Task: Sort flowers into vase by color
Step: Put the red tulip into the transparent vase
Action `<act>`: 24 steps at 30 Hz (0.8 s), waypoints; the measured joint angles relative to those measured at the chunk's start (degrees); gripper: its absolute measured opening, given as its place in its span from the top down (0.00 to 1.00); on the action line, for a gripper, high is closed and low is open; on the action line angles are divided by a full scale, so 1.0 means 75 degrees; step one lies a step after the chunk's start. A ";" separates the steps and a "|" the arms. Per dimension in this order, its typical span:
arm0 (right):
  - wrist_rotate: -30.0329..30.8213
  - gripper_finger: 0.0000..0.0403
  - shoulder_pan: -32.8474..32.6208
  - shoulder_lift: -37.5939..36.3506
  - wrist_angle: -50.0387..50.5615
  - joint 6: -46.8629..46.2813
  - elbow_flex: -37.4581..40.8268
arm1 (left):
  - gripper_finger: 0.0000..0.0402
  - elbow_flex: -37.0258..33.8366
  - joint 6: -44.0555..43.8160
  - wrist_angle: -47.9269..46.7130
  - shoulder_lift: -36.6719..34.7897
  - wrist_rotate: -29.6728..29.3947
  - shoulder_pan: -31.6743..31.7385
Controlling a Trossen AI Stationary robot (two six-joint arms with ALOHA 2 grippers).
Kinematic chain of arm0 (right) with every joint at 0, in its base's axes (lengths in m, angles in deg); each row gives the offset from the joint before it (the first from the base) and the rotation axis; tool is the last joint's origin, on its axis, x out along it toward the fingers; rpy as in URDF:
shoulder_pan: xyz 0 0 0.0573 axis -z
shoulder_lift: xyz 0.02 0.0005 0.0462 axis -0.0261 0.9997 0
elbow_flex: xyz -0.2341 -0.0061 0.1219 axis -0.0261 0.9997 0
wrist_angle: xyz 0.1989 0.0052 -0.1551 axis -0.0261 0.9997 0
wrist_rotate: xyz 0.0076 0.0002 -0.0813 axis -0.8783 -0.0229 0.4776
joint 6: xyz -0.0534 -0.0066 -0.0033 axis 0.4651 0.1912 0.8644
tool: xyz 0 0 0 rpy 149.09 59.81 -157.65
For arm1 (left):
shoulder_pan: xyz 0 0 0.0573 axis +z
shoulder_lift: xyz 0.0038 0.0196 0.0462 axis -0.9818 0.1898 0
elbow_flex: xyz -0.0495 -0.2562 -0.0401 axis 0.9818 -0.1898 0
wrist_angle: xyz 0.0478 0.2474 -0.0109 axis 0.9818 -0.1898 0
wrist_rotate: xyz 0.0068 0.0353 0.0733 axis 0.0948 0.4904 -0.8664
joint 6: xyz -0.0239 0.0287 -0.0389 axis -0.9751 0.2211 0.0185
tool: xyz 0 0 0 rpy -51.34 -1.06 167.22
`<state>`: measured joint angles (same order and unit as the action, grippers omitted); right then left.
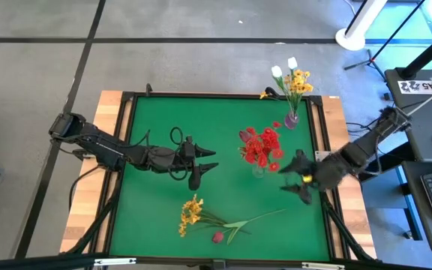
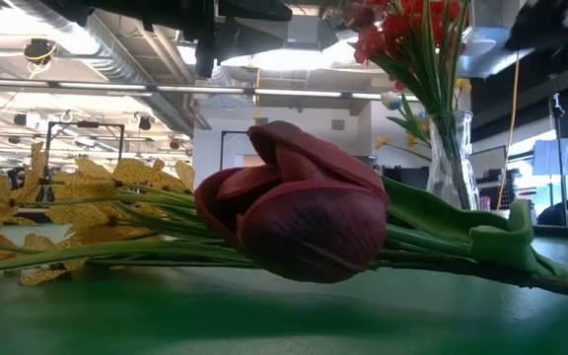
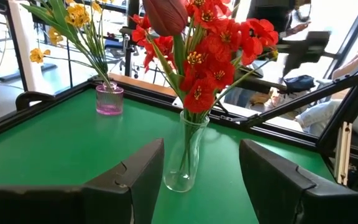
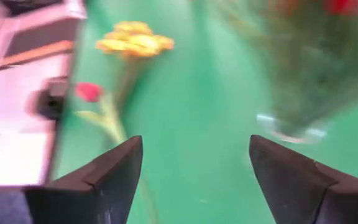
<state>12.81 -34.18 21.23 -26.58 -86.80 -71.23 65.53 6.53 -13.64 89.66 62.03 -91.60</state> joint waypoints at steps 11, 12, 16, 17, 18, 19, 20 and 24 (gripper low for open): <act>0.1748 0.27 -0.2809 0.1689 -0.2661 0.0052 -0.0001 | 0.49 0.0000 -0.0216 0.0058 0.0000 -0.0005 0.0003; 0.1778 0.27 -0.2874 0.2020 -0.2851 0.0054 0.0001 | 0.49 0.0000 -0.0227 0.0068 0.0000 -0.0003 0.0003; 0.1591 0.27 -0.2834 0.3401 -0.3322 0.0054 0.0002 | 0.49 0.0000 -0.0405 0.0170 0.0000 -0.0006 -0.0002; 0.1566 0.27 -0.2820 0.3718 -0.3406 0.0051 0.0002 | 0.49 0.0000 -0.0414 0.0183 0.0000 -0.0009 -0.0018; 0.1555 0.27 -0.2754 0.4027 -0.3505 0.0051 0.0002 | 0.49 0.0000 -0.0424 0.0185 0.0000 -0.0010 -0.0037; 0.1505 0.27 -0.2691 0.4326 -0.3591 0.0054 0.0002 | 0.49 0.0000 -0.0427 0.0185 0.0000 -0.0012 -0.0064; 0.1405 0.27 -0.2630 0.4599 -0.3632 0.0036 0.0002 | 0.49 0.0000 -0.0438 0.0182 0.0000 -0.0012 -0.0088; 0.0748 0.27 -0.2201 0.5362 -0.3678 -0.0236 0.0007 | 0.49 0.0000 -0.0615 0.0182 0.0001 -0.0007 -0.0196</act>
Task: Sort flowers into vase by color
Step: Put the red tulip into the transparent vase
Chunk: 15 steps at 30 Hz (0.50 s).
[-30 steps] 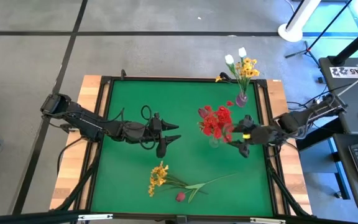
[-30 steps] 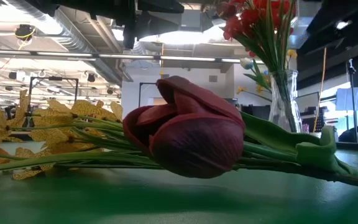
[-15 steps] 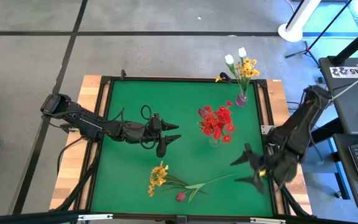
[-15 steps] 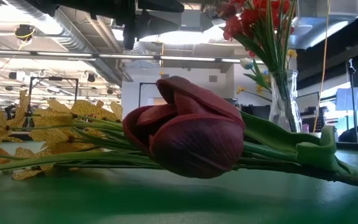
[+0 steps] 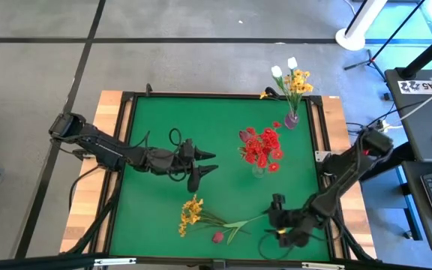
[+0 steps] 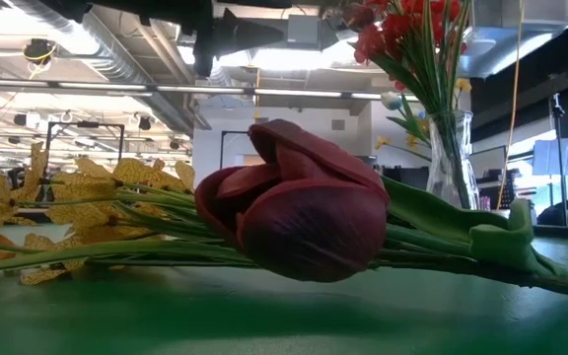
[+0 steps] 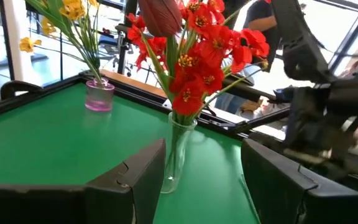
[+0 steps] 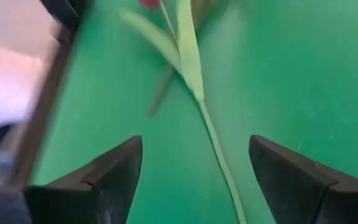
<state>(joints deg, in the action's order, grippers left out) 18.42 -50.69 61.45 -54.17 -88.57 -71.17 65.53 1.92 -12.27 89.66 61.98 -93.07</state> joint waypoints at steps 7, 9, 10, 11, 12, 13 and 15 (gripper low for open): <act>-0.0908 0.29 0.0642 0.0916 -0.0491 0.0211 0.0000 | 0.49 0.0000 -0.0162 -0.0073 0.0002 -0.0010 -0.0249; -0.1076 0.32 0.0759 0.1047 -0.0515 0.0320 0.0000 | 0.49 0.0000 -0.0177 -0.0081 0.0002 -0.0066 -0.0302; -0.1151 0.34 0.0825 0.1102 -0.0514 0.0344 0.0000 | 0.49 0.0000 -0.0190 -0.0093 0.0002 -0.0075 -0.0317; -0.1199 0.37 0.0881 0.1150 -0.0510 0.0375 0.0000 | 0.49 0.0000 -0.0198 -0.0093 0.0002 -0.0076 -0.0332; -0.1239 0.40 0.0924 0.1191 -0.0482 0.0444 0.0000 | 0.49 0.0000 -0.0204 -0.0097 0.0002 -0.0080 -0.0350; -0.1290 0.44 0.0938 0.1225 -0.0483 0.0489 0.0000 | 0.49 0.0000 -0.0209 -0.0103 0.0002 -0.0081 -0.0361; -0.1325 0.51 0.1026 0.1284 -0.0481 0.0522 0.0000 | 0.49 0.0000 -0.0258 -0.0134 0.0002 -0.0084 -0.0390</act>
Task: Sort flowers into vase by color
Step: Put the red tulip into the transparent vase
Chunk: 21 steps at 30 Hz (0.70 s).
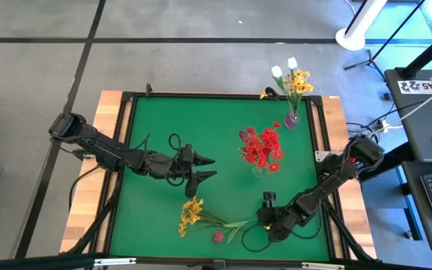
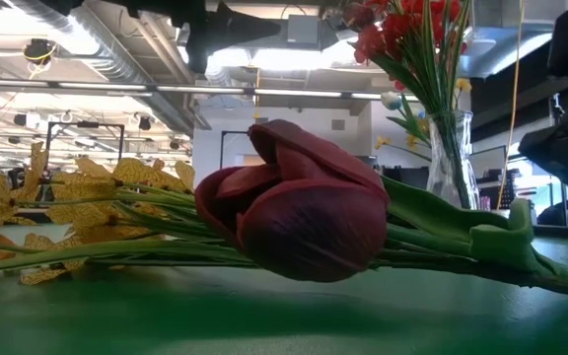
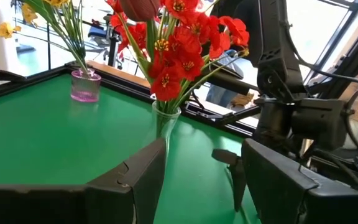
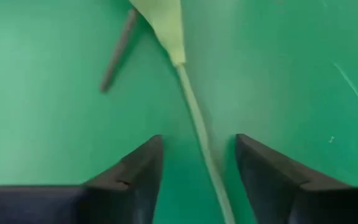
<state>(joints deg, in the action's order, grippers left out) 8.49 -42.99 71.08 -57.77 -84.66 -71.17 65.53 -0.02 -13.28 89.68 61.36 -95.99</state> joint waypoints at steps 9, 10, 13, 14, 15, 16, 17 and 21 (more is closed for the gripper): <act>-0.0019 0.74 0.0038 0.0079 0.0154 0.0045 -0.0020 | 0.49 0.0000 -0.0143 -0.0026 0.0000 -0.0012 -0.0003; -0.0029 0.76 0.0038 0.0079 0.0163 0.0105 -0.0020 | 0.49 0.0000 -0.0151 -0.0041 0.0000 -0.0012 -0.0003; -0.0114 0.79 0.0038 0.0079 0.0177 0.0135 -0.0020 | 0.49 0.0000 -0.0214 -0.0044 0.0000 -0.0012 0.0000; -0.0128 0.79 0.0038 0.0079 0.0179 0.0135 -0.0020 | 0.49 0.0000 -0.0260 -0.0047 0.0000 -0.0012 0.0000; -0.0138 0.80 0.0038 0.0079 0.0185 0.0134 -0.0020 | 0.49 0.0000 -0.0280 -0.0048 0.0000 -0.0012 0.0000; -0.0162 0.80 0.0038 0.0079 0.0193 0.0125 -0.0020 | 0.49 0.0000 -0.0287 -0.0050 0.0000 -0.0012 0.0000; -0.0237 0.80 0.0039 0.0079 0.0202 0.0080 -0.0020 | 0.49 0.0000 -0.0290 -0.0052 0.0000 -0.0012 0.0000; -0.0803 0.78 0.0258 0.0235 0.0496 -0.0584 -0.0046 | 0.49 0.0000 -0.0294 -0.0056 0.0000 -0.0012 0.0000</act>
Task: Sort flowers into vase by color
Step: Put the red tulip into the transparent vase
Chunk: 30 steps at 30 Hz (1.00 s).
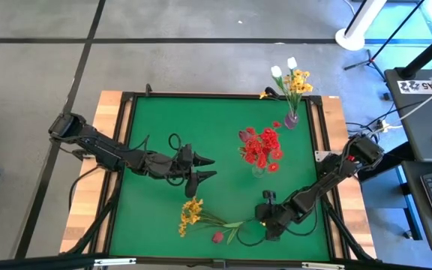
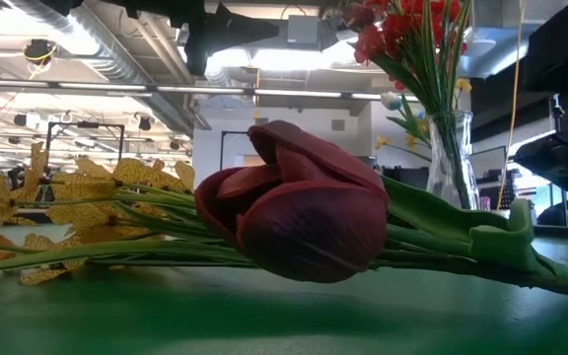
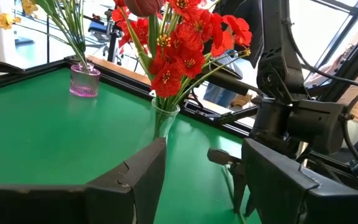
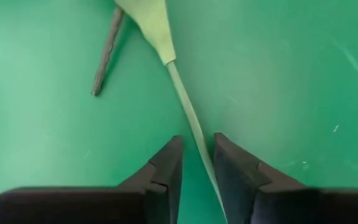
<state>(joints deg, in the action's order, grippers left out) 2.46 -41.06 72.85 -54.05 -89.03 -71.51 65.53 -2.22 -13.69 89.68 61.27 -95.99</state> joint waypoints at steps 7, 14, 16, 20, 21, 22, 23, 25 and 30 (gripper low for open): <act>-0.0567 0.75 0.0231 0.0274 0.0021 0.0042 -0.0039 | 0.49 0.0000 0.0000 -0.0023 0.0000 0.0000 -0.0001; -0.0361 0.96 0.0234 0.0004 0.0066 0.0540 0.0046 | 0.49 0.0000 0.0049 -0.0076 0.0000 0.0002 -0.0012; -0.0231 0.98 0.0222 -0.0114 0.0092 0.0553 0.0052 | 0.49 0.0000 0.0127 -0.0076 0.0000 0.0001 -0.0012; -0.0001 0.98 0.0195 -0.0478 0.0190 0.0542 0.0082 | 0.49 0.0000 0.0165 -0.0076 0.0000 0.0001 -0.0012; 0.0095 0.99 0.0137 -0.0597 0.0318 0.0546 0.0101 | 0.49 0.0000 0.0166 -0.0076 0.0000 0.0000 -0.0012; 0.0254 0.99 0.0083 -0.0715 0.0399 0.0554 0.0114 | 0.49 0.0000 0.0166 -0.0076 0.0000 0.0000 -0.0012; 0.0444 0.99 0.0019 -0.0866 0.0393 0.0559 0.0114 | 0.49 0.0000 0.0166 -0.0076 0.0000 0.0000 -0.0012; 0.0808 0.99 -0.0119 -0.1214 0.0461 0.0520 0.0083 | 0.49 0.0000 0.0166 -0.0076 0.0000 0.0000 -0.0012; 0.1984 1.00 -0.0602 -0.1988 0.0647 0.0331 0.0086 | 0.49 0.0000 0.0169 -0.0068 0.0000 0.0001 -0.0012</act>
<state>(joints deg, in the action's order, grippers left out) 17.34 -45.57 57.94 -49.20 -86.55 -70.87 65.53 -0.95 -14.20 89.68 61.27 -96.08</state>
